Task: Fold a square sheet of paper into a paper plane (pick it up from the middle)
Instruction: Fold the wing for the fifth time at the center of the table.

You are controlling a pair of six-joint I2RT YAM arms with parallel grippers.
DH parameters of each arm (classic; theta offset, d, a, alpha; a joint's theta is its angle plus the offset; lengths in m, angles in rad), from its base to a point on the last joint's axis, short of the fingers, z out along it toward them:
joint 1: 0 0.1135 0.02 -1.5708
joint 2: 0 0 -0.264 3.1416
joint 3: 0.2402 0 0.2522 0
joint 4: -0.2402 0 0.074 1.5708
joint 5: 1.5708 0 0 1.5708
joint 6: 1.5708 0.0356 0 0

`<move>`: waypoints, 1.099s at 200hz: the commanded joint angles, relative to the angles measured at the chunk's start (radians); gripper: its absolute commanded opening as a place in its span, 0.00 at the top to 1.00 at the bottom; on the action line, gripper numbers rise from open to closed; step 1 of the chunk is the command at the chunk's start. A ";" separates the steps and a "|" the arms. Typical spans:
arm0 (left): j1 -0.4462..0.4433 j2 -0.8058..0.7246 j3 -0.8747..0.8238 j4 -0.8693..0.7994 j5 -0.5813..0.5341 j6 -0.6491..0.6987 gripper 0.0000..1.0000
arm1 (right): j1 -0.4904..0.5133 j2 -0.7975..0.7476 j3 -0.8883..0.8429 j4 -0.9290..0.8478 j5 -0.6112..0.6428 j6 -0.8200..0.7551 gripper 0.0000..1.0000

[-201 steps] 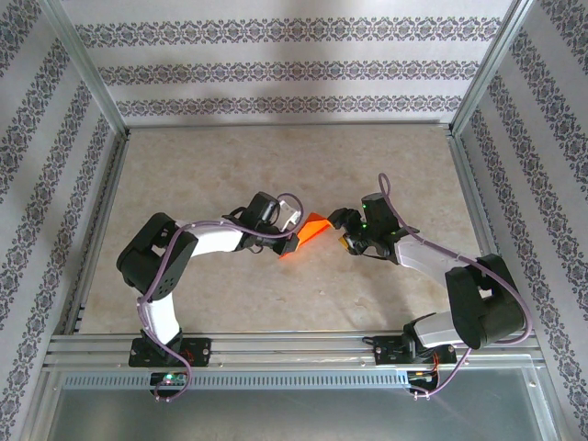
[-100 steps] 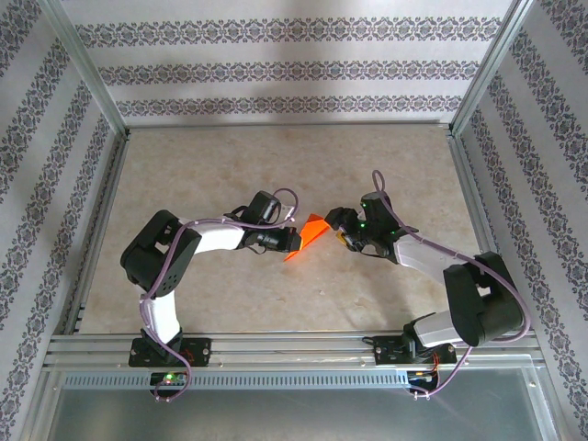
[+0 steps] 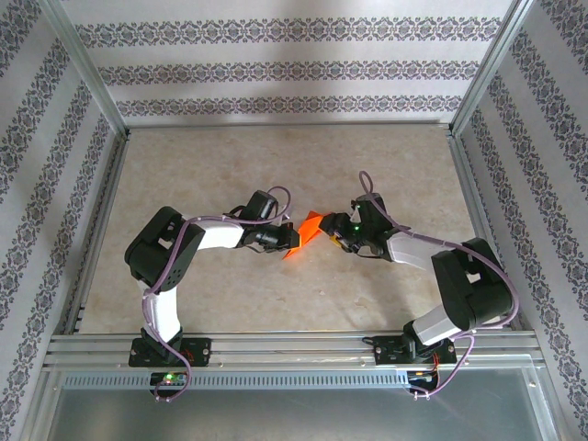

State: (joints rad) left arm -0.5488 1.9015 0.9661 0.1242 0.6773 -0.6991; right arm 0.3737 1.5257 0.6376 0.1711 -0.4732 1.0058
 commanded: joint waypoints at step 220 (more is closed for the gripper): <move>0.028 0.023 -0.055 0.101 0.017 -0.099 1.00 | 0.074 0.326 0.214 0.186 -0.182 -0.178 0.66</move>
State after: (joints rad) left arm -0.5346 1.9053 0.9249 0.1963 0.6807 -0.7879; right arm 0.4431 1.8233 0.8246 0.3347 -0.6422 0.8558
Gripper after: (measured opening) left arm 0.048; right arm 0.347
